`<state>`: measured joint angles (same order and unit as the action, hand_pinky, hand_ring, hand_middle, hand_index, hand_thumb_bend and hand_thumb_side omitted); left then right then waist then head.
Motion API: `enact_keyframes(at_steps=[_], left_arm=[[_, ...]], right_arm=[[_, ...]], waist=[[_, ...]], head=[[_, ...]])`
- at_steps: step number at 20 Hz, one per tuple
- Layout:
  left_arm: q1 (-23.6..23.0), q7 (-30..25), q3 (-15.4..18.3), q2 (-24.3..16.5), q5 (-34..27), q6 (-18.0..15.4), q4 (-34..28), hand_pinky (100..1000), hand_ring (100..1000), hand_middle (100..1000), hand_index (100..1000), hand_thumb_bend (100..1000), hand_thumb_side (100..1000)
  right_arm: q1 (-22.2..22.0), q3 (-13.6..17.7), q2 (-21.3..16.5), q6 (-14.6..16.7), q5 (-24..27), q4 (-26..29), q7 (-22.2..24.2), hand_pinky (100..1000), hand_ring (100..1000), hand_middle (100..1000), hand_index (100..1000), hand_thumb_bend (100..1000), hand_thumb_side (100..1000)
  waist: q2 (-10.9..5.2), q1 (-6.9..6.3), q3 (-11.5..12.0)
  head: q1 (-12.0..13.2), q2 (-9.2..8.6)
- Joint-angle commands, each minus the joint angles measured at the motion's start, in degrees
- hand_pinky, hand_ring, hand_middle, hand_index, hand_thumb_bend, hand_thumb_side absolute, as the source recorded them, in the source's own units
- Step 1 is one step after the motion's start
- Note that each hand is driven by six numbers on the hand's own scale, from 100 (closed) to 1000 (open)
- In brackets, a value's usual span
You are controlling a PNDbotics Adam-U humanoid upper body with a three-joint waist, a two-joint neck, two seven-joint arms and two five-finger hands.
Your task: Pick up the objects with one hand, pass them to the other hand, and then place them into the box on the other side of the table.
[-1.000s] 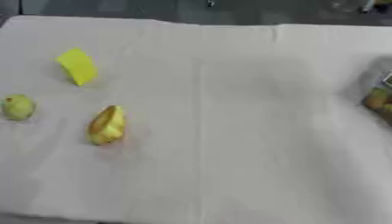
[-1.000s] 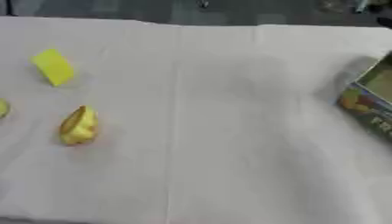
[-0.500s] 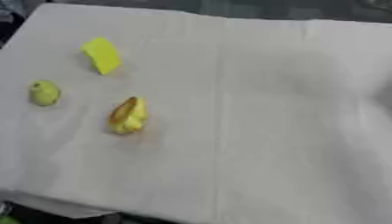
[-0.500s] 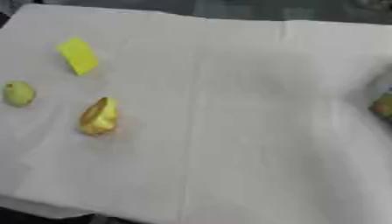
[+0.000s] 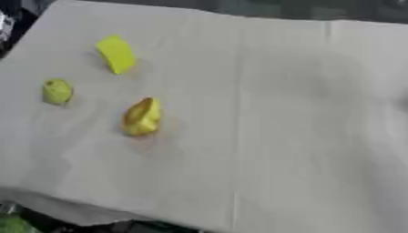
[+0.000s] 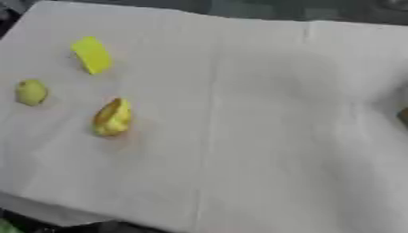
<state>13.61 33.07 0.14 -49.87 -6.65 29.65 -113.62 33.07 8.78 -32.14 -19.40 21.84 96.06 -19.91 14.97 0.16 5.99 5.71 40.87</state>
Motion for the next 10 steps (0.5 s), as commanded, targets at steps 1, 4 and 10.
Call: enact_keyframes(at_steps=[1,4,10], left_arm=[[2.29,-8.86,-1.82,-10.15,3.76,11.61,-0.5,793,782,785,820,806,509],[4.99,-28.84,-4.69,-16.8,9.22,17.01,2.0,831,813,799,831,838,472],[9.14,-56.97,-7.69,-18.96,20.73,17.54,13.82,845,819,777,823,844,459]], right_arm=[[1.04,-0.04,-2.3,0.05,-0.55,0.7,0.39,790,907,791,892,100,560],[1.22,-0.45,-2.29,-0.04,-0.68,0.59,0.78,790,907,791,892,100,560],[1.62,-0.95,-2.27,-0.14,-0.9,0.46,1.34,790,907,791,892,100,558]], waist=[[-1.24,-0.95,-0.08],[-1.6,-1.14,-0.05],[-1.95,-1.24,-0.06]], head=[[-0.6,-0.81],[-0.33,-0.73],[1.14,-1.38]])
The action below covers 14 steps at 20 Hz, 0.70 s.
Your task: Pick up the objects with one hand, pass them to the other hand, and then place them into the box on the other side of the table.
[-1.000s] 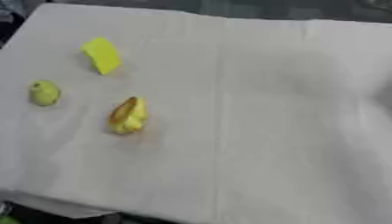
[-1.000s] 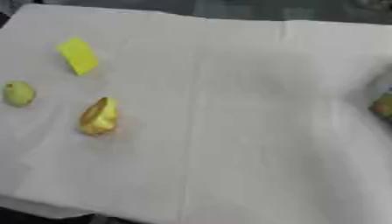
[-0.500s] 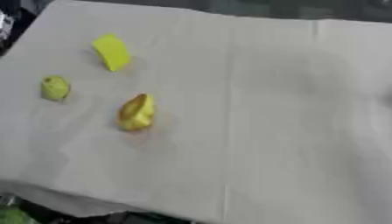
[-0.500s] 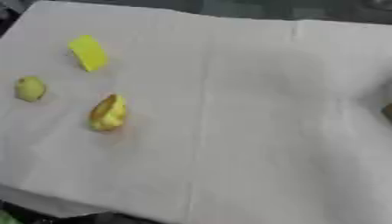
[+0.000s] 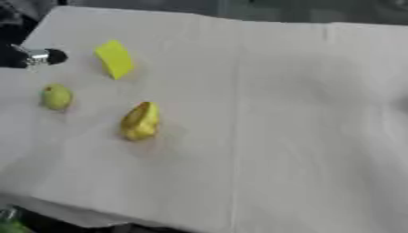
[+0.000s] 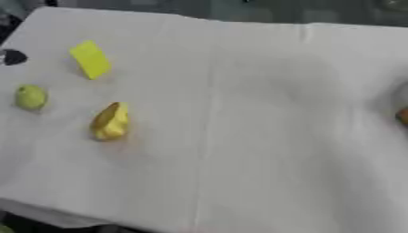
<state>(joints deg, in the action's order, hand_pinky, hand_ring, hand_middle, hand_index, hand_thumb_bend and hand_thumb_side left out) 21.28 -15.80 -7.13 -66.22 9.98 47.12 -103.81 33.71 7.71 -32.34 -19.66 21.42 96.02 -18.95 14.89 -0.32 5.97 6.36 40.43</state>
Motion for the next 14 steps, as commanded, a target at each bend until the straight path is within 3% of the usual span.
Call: enact_keyframes(at_steps=[1,6,14], left_arm=[[2.19,-10.52,-0.9,-2.34,5.63,-0.17,6.0,847,819,771,818,841,444],[5.85,-18.02,-3.09,-0.25,10.54,-1.25,14.64,844,815,757,809,807,388],[10.95,-19.88,-4.37,4.88,16.14,-1.45,27.75,808,790,729,785,730,318]], right_arm=[[0.98,0.06,-2.05,0.13,-0.49,0.49,0.45,790,907,791,892,100,558],[0.84,-0.02,-1.83,0.03,-0.42,0.32,0.54,790,906,789,891,100,560],[0.68,-0.06,-1.62,-0.08,-0.31,0.02,0.62,789,906,788,891,100,562]], waist=[[-1.93,-0.73,-0.12],[-2.04,-0.66,-0.37],[-2.01,-0.19,-0.65]], head=[[0.74,-1.18],[1.1,-2.74],[0.38,-3.54]])
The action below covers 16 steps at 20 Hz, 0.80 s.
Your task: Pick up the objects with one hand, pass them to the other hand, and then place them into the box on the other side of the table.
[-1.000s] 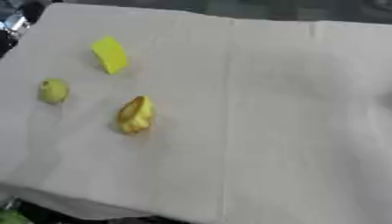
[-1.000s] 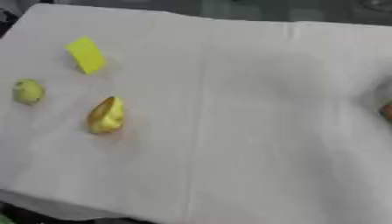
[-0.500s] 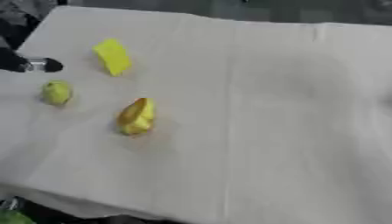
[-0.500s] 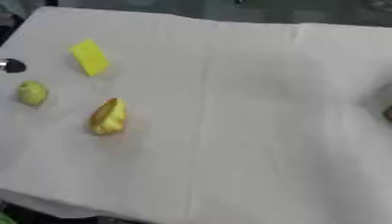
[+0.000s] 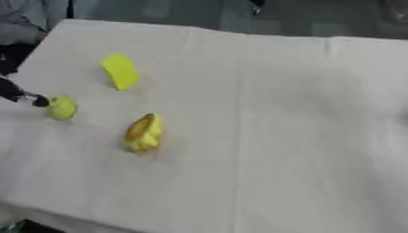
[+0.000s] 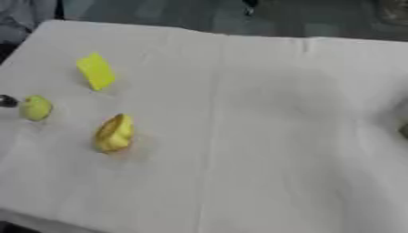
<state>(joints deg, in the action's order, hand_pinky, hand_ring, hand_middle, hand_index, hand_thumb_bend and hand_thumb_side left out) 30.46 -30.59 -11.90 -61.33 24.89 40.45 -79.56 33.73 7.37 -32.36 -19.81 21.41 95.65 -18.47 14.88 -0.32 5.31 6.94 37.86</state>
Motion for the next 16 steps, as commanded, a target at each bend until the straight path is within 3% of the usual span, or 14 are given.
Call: enact_keyframes(at_steps=[1,10,13,16], left_arm=[[2.54,-4.69,0.29,0.93,1.12,5.24,5.26,804,788,728,784,720,323],[8.07,-0.11,-1.97,8.12,-1.1,2.24,14.0,787,777,722,808,707,292],[10.12,1.96,-2.89,10.4,0.12,2.63,16.9,776,768,721,803,580,273],[11.64,3.16,-3.27,12.45,0.28,2.58,19.61,771,765,720,784,530,262]], right_arm=[[0.68,0.27,-1.57,0.06,-0.27,0.37,0.14,789,906,788,891,100,562],[0.78,-0.07,-1.24,-0.19,-0.19,0.13,0.39,789,905,785,890,100,564],[0.9,-0.18,-1.08,-0.09,-0.48,0.2,0.46,790,905,783,890,100,563],[0.94,-0.21,-0.98,-0.06,-0.85,0.19,0.45,790,905,783,889,100,563]], waist=[[-1.99,-0.13,0.03],[-1.9,0.18,0.33],[-1.9,0.37,0.4],[-1.86,0.57,0.42]], head=[[-0.26,-1.04],[-1.17,-1.08],[-1.39,-1.13],[-1.48,-1.31]])
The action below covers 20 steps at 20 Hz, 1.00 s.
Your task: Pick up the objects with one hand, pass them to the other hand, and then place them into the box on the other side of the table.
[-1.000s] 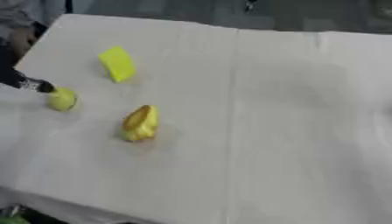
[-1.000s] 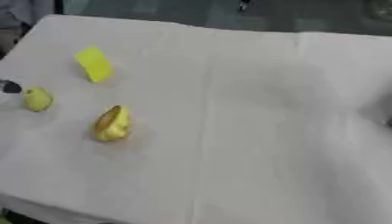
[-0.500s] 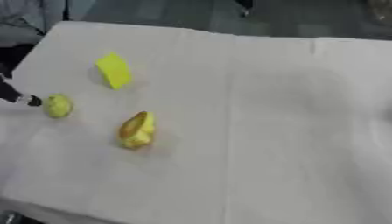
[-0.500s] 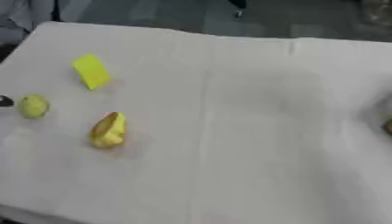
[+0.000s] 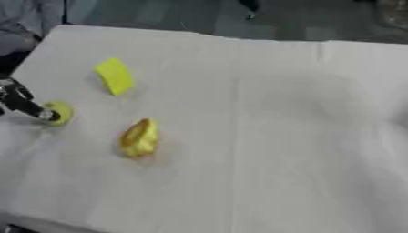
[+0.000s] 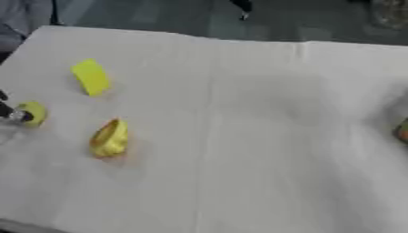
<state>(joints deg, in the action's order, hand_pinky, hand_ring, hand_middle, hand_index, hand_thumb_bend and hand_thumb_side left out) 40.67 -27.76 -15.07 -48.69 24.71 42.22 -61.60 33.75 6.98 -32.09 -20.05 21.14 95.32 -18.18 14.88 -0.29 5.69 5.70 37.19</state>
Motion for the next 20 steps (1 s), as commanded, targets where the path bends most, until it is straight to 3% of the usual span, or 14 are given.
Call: enact_keyframes(at_steps=[1,7,10,13,17,20], left_arm=[[1.77,0.64,-0.31,0.27,0.54,0.71,2.3,767,762,715,766,496,263],[2.03,0.16,-0.95,1.48,0.21,-0.23,4.22,754,750,691,714,361,291],[1.08,0.25,-0.68,1.0,-0.81,-0.23,3.46,739,727,645,643,249,254],[0.25,0.61,-0.45,0.2,-2.0,0.07,1.91,727,710,621,574,210,212],[-1.48,2.05,0.23,-1.99,-3.63,0.78,-4.53,707,678,587,517,210,153],[-3.42,3.63,1.5,-4.54,-4.33,1.6,-13.22,680,629,546,485,212,120]], right_arm=[[0.94,0.19,-1.23,0.17,-0.54,0.5,0.15,790,905,783,889,100,563],[1.03,0.17,-1.2,0.08,-0.02,0.36,0.16,790,905,781,889,100,564],[1.0,0.2,-1.38,0.07,0.09,0.29,0.06,789,904,780,888,100,563],[0.96,0.19,-1.44,0.04,0.26,0.22,0.0,789,904,779,887,100,563],[0.96,0.16,-1.61,0.03,0.42,0.18,-0.02,788,904,778,886,100,562],[0.99,0.17,-1.71,0.1,0.56,0.23,-0.03,789,903,777,886,100,560]], waist=[[-1.84,0.6,0.02],[-1.77,0.75,0.06],[-1.78,0.74,0.11],[-1.86,0.68,0.21],[-2.07,0.64,0.14],[-2.23,0.66,0.0]], head=[[-0.29,-0.64],[-0.48,-0.31],[-0.44,-0.3],[-0.57,-0.58],[-0.59,-0.62],[-0.65,-0.17]])
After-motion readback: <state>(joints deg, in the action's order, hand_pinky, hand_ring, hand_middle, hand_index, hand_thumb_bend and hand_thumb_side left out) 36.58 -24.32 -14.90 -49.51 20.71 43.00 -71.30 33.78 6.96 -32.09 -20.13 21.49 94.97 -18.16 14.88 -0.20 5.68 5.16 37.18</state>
